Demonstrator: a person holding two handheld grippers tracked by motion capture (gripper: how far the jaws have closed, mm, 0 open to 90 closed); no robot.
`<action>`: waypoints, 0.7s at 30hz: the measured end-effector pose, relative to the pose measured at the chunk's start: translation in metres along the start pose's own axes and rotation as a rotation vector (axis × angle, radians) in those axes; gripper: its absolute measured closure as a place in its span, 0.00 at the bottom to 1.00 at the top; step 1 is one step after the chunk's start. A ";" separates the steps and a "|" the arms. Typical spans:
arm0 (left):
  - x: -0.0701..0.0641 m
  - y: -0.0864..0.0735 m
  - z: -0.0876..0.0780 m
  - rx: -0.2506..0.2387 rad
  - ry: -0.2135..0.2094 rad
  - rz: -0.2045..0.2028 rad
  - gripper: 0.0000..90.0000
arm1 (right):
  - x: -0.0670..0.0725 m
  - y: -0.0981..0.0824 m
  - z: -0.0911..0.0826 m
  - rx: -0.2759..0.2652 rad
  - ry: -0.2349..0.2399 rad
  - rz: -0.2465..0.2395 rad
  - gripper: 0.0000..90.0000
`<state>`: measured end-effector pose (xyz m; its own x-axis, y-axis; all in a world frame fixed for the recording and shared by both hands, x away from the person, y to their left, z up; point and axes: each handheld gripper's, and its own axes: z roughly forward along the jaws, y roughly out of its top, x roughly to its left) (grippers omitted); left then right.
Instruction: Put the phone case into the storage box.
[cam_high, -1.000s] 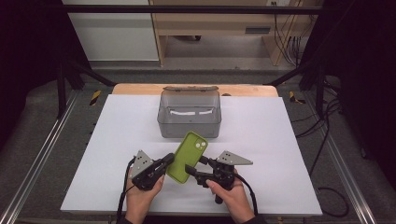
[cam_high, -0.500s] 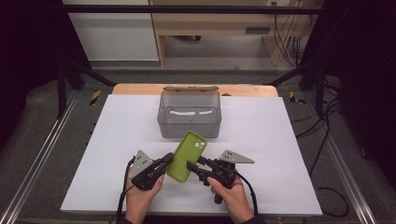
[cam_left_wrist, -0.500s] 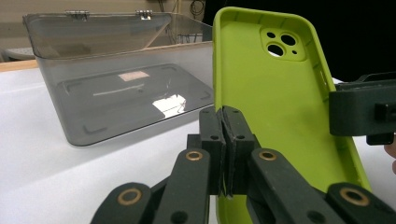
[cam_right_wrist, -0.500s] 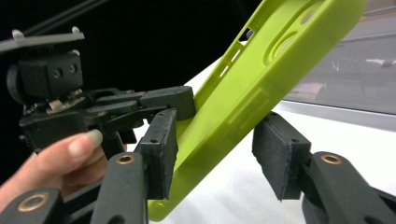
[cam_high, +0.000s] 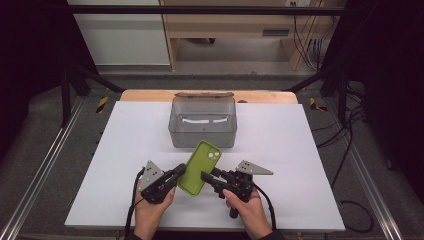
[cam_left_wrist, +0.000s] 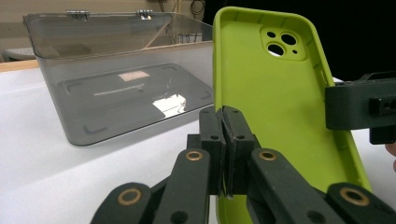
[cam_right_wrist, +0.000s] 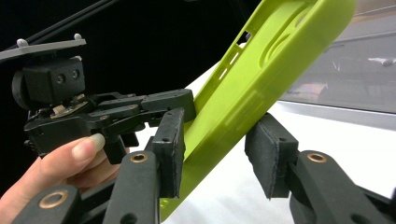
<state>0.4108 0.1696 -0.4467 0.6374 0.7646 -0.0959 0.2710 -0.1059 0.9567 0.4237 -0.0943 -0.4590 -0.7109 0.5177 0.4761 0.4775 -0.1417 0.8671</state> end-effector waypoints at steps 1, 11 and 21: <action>0.000 0.000 0.000 0.000 -0.001 -0.002 0.98 | 0.000 0.000 0.000 -0.002 0.000 -0.001 0.63; 0.000 0.000 0.000 -0.002 -0.003 -0.002 0.98 | -0.002 0.000 -0.001 -0.011 -0.002 0.007 0.67; 0.000 -0.002 0.002 0.004 -0.004 0.001 0.98 | -0.004 -0.001 -0.002 -0.015 0.001 0.037 0.71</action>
<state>0.4118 0.1686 -0.4495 0.6408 0.7617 -0.0957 0.2731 -0.1097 0.9557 0.4251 -0.0977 -0.4611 -0.6938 0.5109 0.5076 0.4955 -0.1728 0.8512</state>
